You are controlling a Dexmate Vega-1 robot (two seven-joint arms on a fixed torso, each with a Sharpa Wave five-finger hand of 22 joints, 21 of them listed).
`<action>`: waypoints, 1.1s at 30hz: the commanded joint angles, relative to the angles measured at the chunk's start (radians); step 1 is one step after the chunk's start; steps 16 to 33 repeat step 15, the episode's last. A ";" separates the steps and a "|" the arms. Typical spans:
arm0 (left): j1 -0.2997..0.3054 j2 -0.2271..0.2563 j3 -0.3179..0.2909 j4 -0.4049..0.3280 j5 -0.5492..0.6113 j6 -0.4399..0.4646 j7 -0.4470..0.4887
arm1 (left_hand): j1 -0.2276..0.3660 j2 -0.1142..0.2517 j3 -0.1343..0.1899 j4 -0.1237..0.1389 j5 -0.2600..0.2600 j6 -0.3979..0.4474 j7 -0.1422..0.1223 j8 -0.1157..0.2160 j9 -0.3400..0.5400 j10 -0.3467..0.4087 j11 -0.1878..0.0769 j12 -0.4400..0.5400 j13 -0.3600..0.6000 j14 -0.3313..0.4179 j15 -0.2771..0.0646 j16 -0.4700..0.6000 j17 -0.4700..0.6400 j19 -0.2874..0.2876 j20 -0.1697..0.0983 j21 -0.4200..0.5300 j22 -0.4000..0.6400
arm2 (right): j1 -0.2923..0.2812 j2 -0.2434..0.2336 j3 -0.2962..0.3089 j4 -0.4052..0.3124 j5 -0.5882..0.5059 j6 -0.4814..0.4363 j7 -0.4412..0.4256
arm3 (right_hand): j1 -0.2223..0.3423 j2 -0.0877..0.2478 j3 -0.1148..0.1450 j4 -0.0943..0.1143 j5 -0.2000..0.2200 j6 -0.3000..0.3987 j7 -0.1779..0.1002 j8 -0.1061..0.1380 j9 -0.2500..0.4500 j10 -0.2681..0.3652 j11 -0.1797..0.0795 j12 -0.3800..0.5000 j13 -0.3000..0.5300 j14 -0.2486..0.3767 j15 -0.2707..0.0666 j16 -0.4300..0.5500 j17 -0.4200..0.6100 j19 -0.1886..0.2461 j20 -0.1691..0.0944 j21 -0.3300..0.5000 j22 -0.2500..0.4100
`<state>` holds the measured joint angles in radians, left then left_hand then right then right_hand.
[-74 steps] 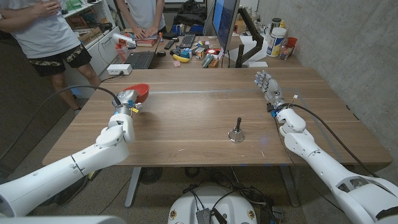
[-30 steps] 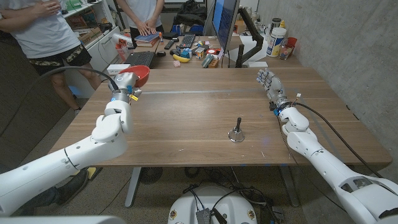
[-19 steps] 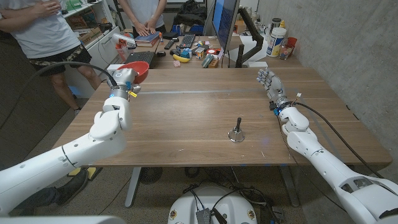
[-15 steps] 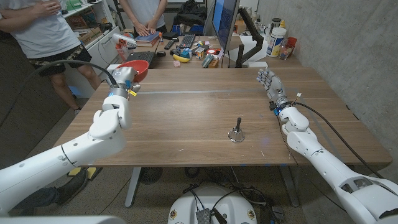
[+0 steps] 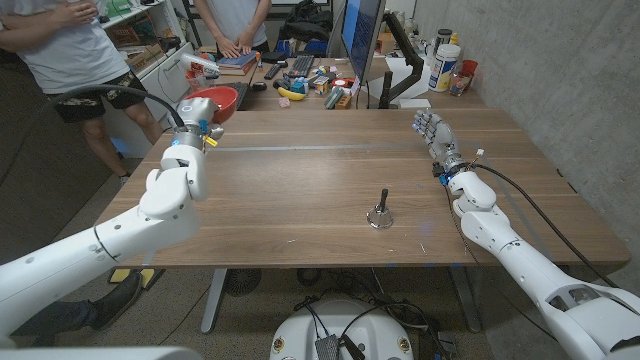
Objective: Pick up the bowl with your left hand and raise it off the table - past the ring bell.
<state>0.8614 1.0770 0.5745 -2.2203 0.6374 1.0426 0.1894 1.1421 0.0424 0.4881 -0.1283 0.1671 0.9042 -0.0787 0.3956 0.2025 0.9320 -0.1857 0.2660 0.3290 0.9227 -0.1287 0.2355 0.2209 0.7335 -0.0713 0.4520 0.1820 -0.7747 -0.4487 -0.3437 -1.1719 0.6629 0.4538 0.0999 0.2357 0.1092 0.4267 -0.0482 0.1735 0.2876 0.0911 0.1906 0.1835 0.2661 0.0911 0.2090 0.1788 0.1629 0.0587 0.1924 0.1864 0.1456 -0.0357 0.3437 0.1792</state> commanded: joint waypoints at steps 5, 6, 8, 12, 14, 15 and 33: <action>0.009 0.010 -0.034 -0.022 0.014 0.007 -0.016 | -0.005 0.012 0.002 0.010 0.005 0.005 -0.006 0.006 0.003 0.003 0.002 -0.006 0.008 0.009 -0.087 -0.001 0.004 0.008 -0.052 0.007 0.002 | -0.014 -0.003 -0.004 -0.023 -0.008 -0.011 -0.020 | 0.001 -0.004 0.003 -0.006 0.004 0.003 0.004 0.003 0.005 0.009 0.001 -0.001 0.003 0.007 -0.002 0.002 0.002 0.012 0.003 -0.003 0.002; 0.011 0.009 -0.036 -0.023 0.014 0.007 -0.015 | -0.006 0.012 0.002 0.010 0.005 0.005 -0.005 0.006 0.003 0.003 0.002 -0.006 0.008 0.009 -0.087 -0.001 0.004 0.007 -0.052 0.007 0.002 | -0.015 -0.003 -0.005 -0.023 -0.009 -0.011 -0.020 | 0.001 -0.004 0.003 -0.006 0.004 0.003 0.003 0.003 0.005 0.009 0.001 -0.001 0.003 0.007 -0.002 0.002 0.002 0.012 0.002 -0.003 0.002; 0.015 0.010 -0.039 -0.026 0.014 0.007 -0.015 | -0.007 0.013 0.001 0.011 0.005 0.003 -0.004 0.006 0.003 0.004 0.003 -0.007 0.009 0.009 -0.087 -0.001 0.005 0.007 -0.052 0.007 0.002 | -0.015 -0.004 -0.005 -0.025 -0.010 -0.011 -0.021 | 0.001 -0.004 0.003 -0.006 0.004 0.003 0.003 0.003 0.005 0.009 0.000 -0.001 0.003 0.007 -0.002 0.002 0.002 0.012 0.003 -0.003 0.002; 0.022 0.011 -0.043 -0.032 0.015 0.012 -0.015 | -0.009 0.013 0.001 0.012 0.005 0.005 -0.004 0.007 0.003 0.005 0.002 -0.008 0.010 0.011 -0.087 -0.001 0.005 0.008 -0.051 0.007 0.002 | -0.016 -0.004 -0.005 -0.028 -0.011 -0.008 -0.022 | 0.001 -0.004 0.003 -0.007 0.004 0.003 0.003 0.003 0.005 0.009 0.001 -0.001 0.003 0.007 -0.002 0.002 0.002 0.012 0.003 -0.004 0.002; 0.027 0.014 -0.046 -0.035 0.017 0.014 -0.014 | -0.009 0.013 0.001 0.012 0.005 0.006 -0.004 0.007 0.003 0.007 0.001 -0.007 0.011 0.012 -0.087 -0.001 0.005 0.008 -0.051 0.007 0.002 | -0.016 -0.003 -0.005 -0.029 -0.011 -0.008 -0.022 | 0.001 -0.004 0.004 -0.007 0.004 0.003 0.003 0.003 0.005 0.009 0.000 -0.001 0.003 0.007 -0.002 0.002 0.002 0.012 0.004 -0.004 0.002; 0.031 0.016 -0.048 -0.037 0.018 0.017 -0.010 | -0.009 0.013 0.001 0.012 0.005 0.006 -0.004 0.007 0.003 0.007 0.001 -0.008 0.012 0.012 -0.087 -0.001 0.005 0.008 -0.051 0.007 0.002 | -0.016 -0.001 -0.005 -0.026 -0.013 -0.002 -0.022 | 0.001 -0.004 0.004 -0.007 0.004 0.003 0.003 0.003 0.005 0.009 0.000 -0.001 0.003 0.007 -0.002 0.002 0.002 0.012 0.003 -0.004 0.002; 0.031 0.016 -0.048 -0.037 0.018 0.017 -0.010 | -0.009 0.013 0.001 0.012 0.005 0.006 -0.004 0.007 0.003 0.007 0.001 -0.008 0.012 0.012 -0.087 -0.001 0.005 0.008 -0.051 0.007 0.002 | -0.016 -0.001 -0.005 -0.026 -0.013 -0.002 -0.022 | 0.001 -0.004 0.004 -0.007 0.004 0.003 0.003 0.003 0.005 0.009 0.000 -0.001 0.003 0.007 -0.002 0.002 0.002 0.012 0.003 -0.004 0.002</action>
